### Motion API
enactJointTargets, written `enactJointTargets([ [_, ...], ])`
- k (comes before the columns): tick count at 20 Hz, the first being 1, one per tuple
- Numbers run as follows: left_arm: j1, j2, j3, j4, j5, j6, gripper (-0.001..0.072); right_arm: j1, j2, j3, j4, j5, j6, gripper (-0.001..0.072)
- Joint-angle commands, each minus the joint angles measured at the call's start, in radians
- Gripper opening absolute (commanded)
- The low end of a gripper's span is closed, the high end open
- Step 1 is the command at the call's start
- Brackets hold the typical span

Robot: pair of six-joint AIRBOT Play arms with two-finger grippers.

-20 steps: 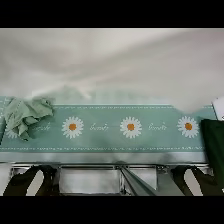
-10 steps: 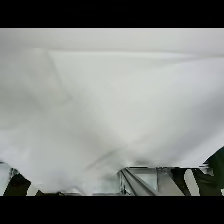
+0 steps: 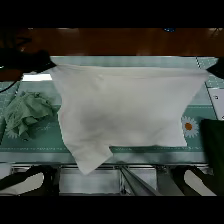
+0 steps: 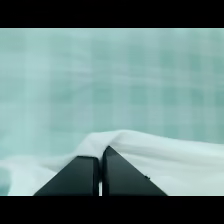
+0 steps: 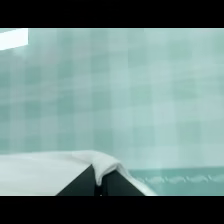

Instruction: Fold the shirts.

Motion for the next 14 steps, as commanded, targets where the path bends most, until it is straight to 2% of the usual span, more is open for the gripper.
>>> enactJointTargets([
  [1,-0.033,-0.361,0.212,-0.011,0.064,-0.060,0.0024,0.081,-0.285,0.027,0.016,-0.180,-0.020,0.0022],
  [3,-0.031,-0.505,0.373,-0.011,0.047,-0.138,0.0024,0.091,-0.433,0.127,0.018,-0.211,0.032,0.0022],
  [6,-0.031,-0.628,0.548,-0.011,0.008,-0.209,0.0024,0.089,-0.611,0.314,0.021,-0.174,0.084,0.0022],
  [9,-0.031,-0.642,0.606,-0.011,-0.058,-0.201,0.0024,0.089,-0.695,0.422,0.021,-0.103,0.089,0.0022],
  [12,-0.031,-0.617,0.629,-0.010,-0.245,-0.103,0.0025,0.069,-0.694,0.433,0.025,-0.060,0.089,0.0022],
  [14,-0.033,-0.578,0.609,0.042,-0.360,-0.063,0.0025,0.039,-0.682,0.433,0.032,0.033,0.083,0.0022],
])
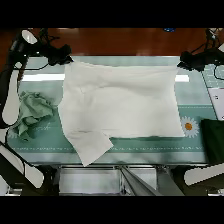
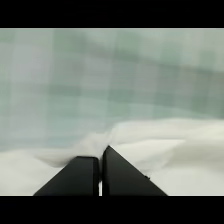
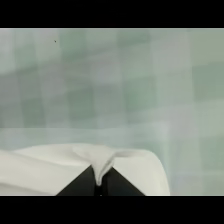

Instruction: Fold the shirts.

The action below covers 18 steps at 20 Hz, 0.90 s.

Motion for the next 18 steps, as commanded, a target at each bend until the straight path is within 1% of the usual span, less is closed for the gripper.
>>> enactJointTargets([
  [1,-0.005,0.051,-0.027,0.058,-0.201,0.067,0.0025,-0.042,-0.010,0.024,0.004,0.164,-0.015,0.0022],
  [2,-0.005,0.094,-0.096,0.066,-0.203,0.084,0.0025,-0.053,-0.010,0.023,0.004,0.235,-0.040,0.0022],
  [4,-0.001,0.190,-0.286,0.076,-0.143,0.096,0.0025,-0.060,-0.010,-0.004,0.005,0.322,-0.082,0.0022],
  [5,0.002,0.235,-0.392,0.076,-0.099,0.115,0.0024,-0.060,-0.010,-0.031,0.006,0.332,-0.101,0.0022],
  [7,-0.001,0.277,-0.546,0.071,-0.053,0.137,0.0024,-0.057,-0.010,-0.103,0.008,0.319,-0.106,0.0022],
  [11,-0.002,0.279,-0.674,0.057,-0.021,0.138,0.0025,-0.058,-0.010,-0.209,0.011,0.308,-0.114,0.0022],
  [15,-0.002,0.279,-0.695,0.055,-0.031,0.141,0.0025,-0.057,-0.011,-0.224,0.002,0.279,-0.111,0.0024],
  [16,-0.002,0.279,-0.694,0.050,-0.031,0.140,0.0043,-0.057,-0.011,-0.224,0.000,0.267,-0.088,0.0118],
  [17,-0.002,0.280,-0.692,0.046,-0.048,0.140,0.0249,-0.057,-0.011,-0.224,-0.004,0.270,-0.063,0.0379],
  [18,-0.001,0.280,-0.683,0.052,-0.088,0.147,0.0493,-0.060,-0.009,-0.222,-0.006,0.284,-0.067,0.0411],
])
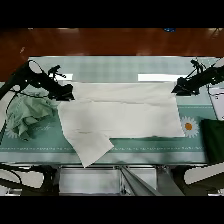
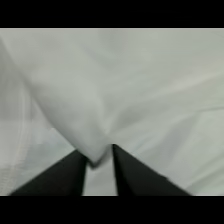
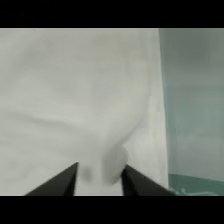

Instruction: Fold the shirts.

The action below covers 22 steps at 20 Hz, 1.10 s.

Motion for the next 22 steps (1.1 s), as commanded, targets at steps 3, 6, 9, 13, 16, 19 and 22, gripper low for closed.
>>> enactJointTargets([
  [3,0.044,0.062,0.002,0.022,-0.147,0.033,0.0507,-0.060,0.058,-0.006,-0.016,0.041,0.039,0.0410],
  [6,0.122,0.249,-0.139,0.023,-0.089,0.034,0.0507,-0.141,0.188,-0.091,-0.032,-0.007,0.062,0.0410],
  [9,0.233,0.486,-0.473,0.018,-0.001,0.032,0.0507,-0.203,0.368,-0.364,0.018,-0.154,0.032,0.0410],
  [13,0.388,0.711,-0.860,-0.099,0.041,0.045,0.0506,-0.225,0.568,-0.685,0.237,-0.262,-0.121,0.0410],
  [16,0.451,0.735,-1.002,-0.282,0.042,0.104,0.0506,-0.224,0.638,-0.780,0.315,-0.249,-0.174,0.0410],
  [19,0.422,0.732,-1.057,-0.298,0.049,0.106,0.0506,-0.224,0.651,-0.789,0.320,-0.233,-0.174,0.0410],
  [22,0.346,0.732,-1.088,-0.305,0.096,0.066,0.0506,-0.224,0.651,-0.789,0.328,-0.230,-0.173,0.0410],
])
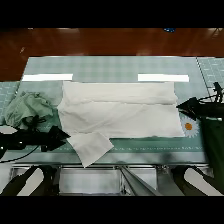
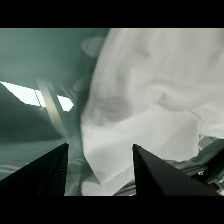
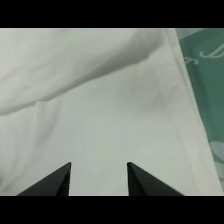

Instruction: Fold the shirts.

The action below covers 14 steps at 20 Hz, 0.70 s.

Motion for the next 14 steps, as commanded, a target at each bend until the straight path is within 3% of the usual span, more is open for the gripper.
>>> enactJointTargets([
  [1,-0.077,0.008,-0.058,-0.029,0.071,-0.032,0.0506,-0.001,0.015,-0.019,0.034,0.003,-0.012,0.0410],
  [7,-0.252,0.002,-0.058,-0.124,0.198,-0.075,0.0497,-0.101,0.015,-0.019,0.084,0.022,-0.011,0.0410],
  [10,-0.254,0.002,-0.053,-0.127,0.199,-0.060,0.0092,-0.256,0.015,-0.020,-0.013,0.061,0.006,0.0410],
  [11,-0.254,0.002,-0.051,-0.127,0.201,-0.037,0.0025,-0.296,0.015,-0.026,-0.091,0.064,0.063,0.0410],
  [14,-0.254,0.003,-0.048,-0.127,0.197,-0.028,0.0025,-0.327,0.015,-0.110,-0.243,0.085,0.167,0.0410],
])
